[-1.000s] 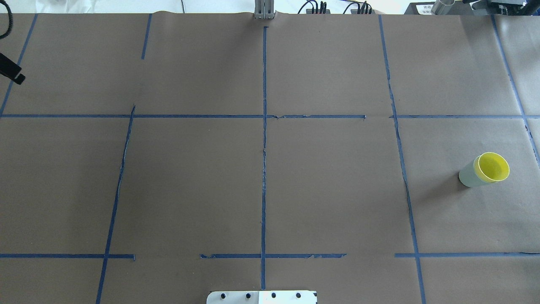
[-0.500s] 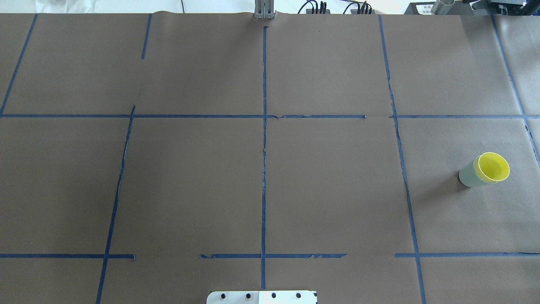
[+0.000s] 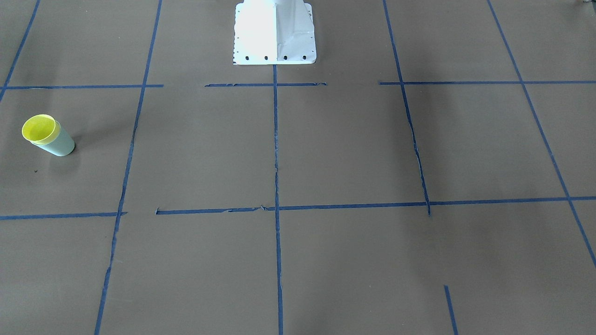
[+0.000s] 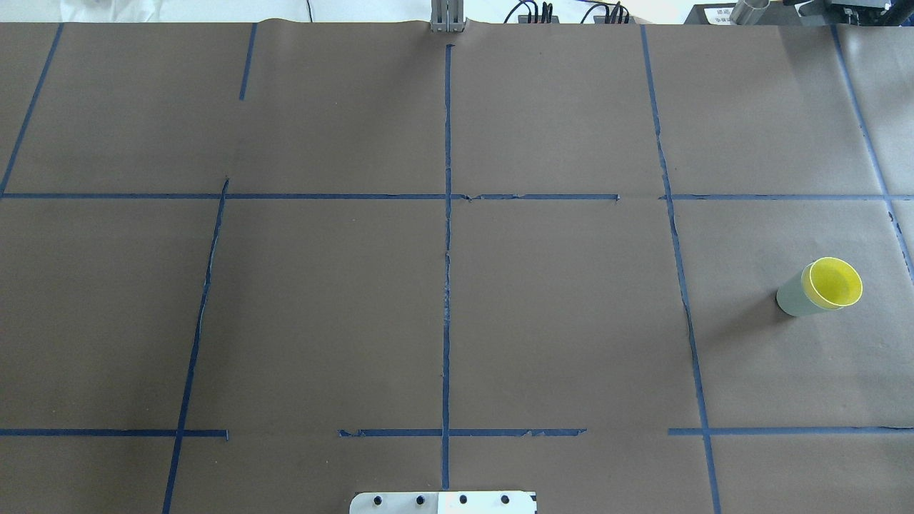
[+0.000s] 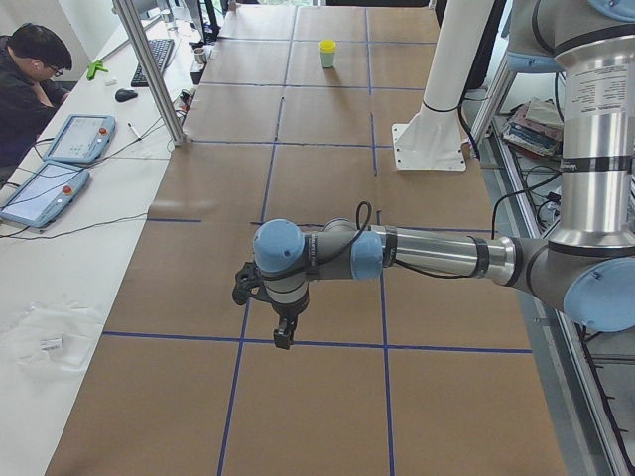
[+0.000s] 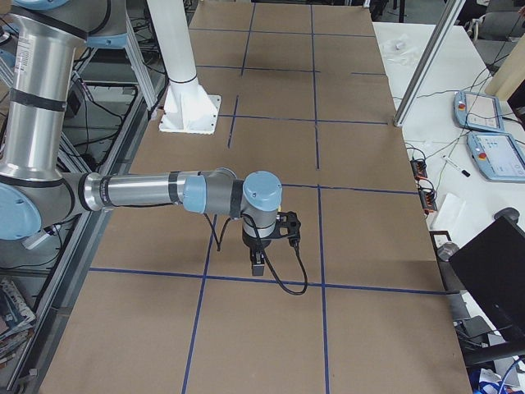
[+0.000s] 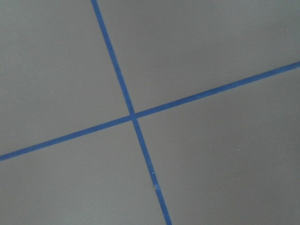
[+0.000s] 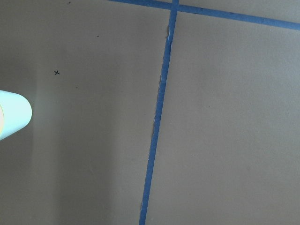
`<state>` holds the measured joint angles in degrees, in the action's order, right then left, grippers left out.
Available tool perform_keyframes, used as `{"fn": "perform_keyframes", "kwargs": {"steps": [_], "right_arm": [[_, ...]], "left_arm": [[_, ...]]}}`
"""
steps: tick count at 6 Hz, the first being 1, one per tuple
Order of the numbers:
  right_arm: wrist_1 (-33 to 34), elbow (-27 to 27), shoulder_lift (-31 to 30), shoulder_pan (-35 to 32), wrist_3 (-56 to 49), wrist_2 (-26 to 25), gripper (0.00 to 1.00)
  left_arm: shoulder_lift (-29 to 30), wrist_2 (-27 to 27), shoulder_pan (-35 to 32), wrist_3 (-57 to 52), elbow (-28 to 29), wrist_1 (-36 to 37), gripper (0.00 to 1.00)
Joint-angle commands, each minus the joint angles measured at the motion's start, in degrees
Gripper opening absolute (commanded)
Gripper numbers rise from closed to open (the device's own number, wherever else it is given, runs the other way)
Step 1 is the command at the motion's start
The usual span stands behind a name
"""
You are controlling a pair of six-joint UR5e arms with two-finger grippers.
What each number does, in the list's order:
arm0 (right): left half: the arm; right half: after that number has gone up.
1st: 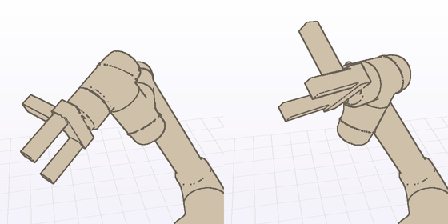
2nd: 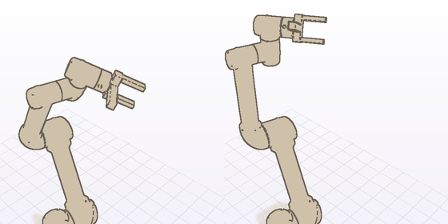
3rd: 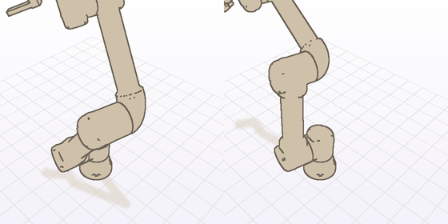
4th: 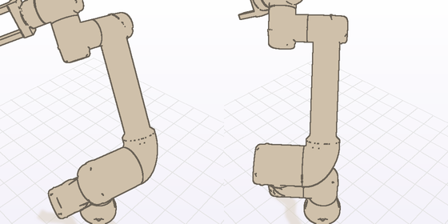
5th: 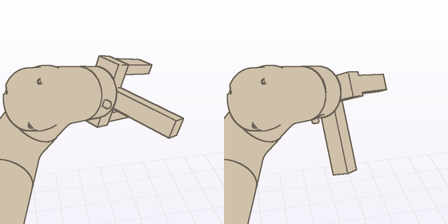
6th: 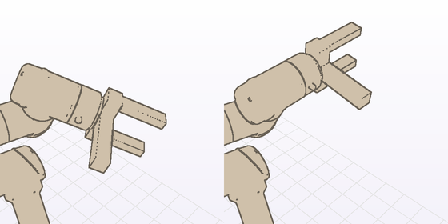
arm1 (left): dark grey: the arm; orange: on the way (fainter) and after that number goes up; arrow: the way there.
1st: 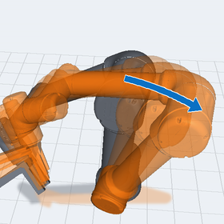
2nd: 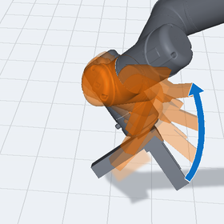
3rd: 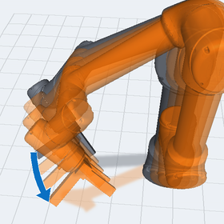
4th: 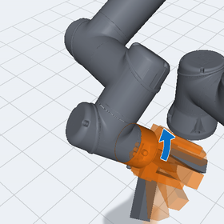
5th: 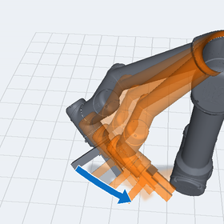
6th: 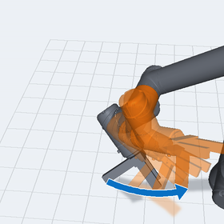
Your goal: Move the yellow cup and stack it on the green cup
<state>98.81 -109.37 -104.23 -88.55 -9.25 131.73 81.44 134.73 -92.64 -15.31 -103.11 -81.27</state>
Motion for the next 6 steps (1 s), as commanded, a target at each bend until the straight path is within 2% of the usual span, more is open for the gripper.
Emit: {"fn": "perform_keyframes", "kwargs": {"steps": [1,2,6], "right_arm": [[0.0,-0.1,0.0,0.0,0.0,0.0,1.00],[0.0,-0.1,0.0,0.0,0.0,0.0,1.00],[-0.2,-0.1,-0.1,0.0,-0.2,-0.1,1.00]], "left_arm": [[-7.7,0.1,-0.3,0.9,-7.0,0.0,1.00],[-9.7,0.0,-0.3,1.2,-9.0,0.0,1.00],[-8.9,-0.1,-0.3,0.7,-7.4,-1.2,1.00]]}}
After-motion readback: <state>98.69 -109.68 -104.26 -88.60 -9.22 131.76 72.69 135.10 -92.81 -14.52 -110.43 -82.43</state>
